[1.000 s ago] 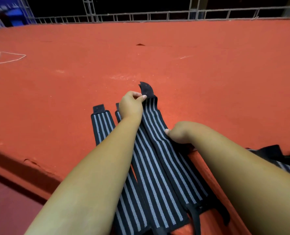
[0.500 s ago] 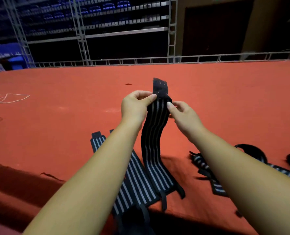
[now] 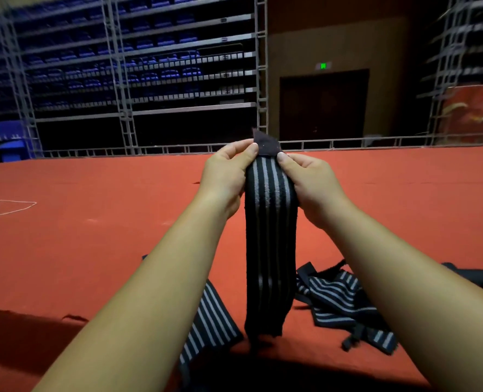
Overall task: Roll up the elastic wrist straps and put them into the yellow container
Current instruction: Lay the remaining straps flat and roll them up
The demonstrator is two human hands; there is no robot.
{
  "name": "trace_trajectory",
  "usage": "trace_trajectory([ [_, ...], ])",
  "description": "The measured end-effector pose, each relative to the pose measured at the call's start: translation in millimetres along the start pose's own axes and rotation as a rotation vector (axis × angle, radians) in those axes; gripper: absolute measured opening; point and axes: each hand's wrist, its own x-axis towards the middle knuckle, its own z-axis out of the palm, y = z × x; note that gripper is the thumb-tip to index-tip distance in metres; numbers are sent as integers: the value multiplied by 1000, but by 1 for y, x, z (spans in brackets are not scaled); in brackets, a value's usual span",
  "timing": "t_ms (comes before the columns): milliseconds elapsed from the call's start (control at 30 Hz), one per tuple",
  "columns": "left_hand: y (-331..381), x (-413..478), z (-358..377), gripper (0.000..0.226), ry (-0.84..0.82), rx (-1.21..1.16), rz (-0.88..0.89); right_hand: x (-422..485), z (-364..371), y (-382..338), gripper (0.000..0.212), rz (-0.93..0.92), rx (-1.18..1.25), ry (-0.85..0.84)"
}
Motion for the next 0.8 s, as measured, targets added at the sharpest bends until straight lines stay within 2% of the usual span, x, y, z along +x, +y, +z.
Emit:
trace_trajectory([
  [133, 20, -18, 12, 21, -60, -68, -2, -17, -10, -27, 25, -28, 103, -14],
  [333, 18, -36, 23, 31, -209, -119, -112, -42, -26, -35, 25, -17, 254, -22],
  [467, -14, -41, 22, 32, -218, -111, -194, -52, -38, -9, 30, 83, 342, -49],
  [800, -123, -48, 16, 19, -137, -86, -313, -65, -60, 98, 25, 253, 345, 42],
])
